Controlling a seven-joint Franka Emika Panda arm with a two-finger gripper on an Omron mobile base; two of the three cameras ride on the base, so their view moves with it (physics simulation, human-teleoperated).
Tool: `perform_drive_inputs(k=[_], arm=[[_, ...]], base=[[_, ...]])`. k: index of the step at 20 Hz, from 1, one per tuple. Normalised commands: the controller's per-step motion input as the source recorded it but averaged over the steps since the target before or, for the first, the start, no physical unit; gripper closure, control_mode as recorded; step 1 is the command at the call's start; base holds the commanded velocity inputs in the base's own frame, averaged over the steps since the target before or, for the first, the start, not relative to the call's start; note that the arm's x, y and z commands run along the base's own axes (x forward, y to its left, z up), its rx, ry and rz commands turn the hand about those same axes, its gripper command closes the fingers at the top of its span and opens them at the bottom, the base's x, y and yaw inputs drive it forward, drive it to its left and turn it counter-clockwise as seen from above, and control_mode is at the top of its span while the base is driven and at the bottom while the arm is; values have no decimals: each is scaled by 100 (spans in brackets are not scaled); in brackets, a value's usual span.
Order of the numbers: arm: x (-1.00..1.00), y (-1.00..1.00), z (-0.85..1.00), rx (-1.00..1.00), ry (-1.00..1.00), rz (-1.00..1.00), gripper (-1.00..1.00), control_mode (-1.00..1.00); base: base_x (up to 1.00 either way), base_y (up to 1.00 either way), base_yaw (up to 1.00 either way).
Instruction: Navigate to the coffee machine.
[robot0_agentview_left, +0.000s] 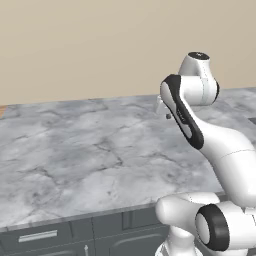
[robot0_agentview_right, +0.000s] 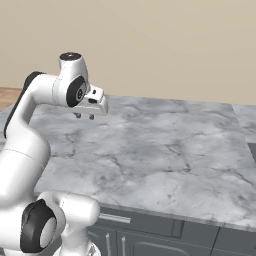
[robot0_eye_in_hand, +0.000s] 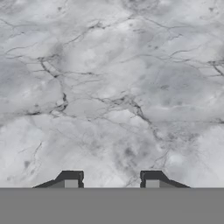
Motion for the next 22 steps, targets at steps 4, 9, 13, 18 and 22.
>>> perform_drive_inputs(k=[4,9,13,18,22], arm=[[0,0,0,0,0,0,-100,100],[0,0,0,0,0,0,-100,100],[0,0,0,0,0,0,-100,100],[0,0,0,0,0,0,-100,100],[0,0,0,0,0,0,-100,100]], base=[[0,0,0],[-31,0,0],[-77,0,0],[-14,0,0],[-12,16,8]])
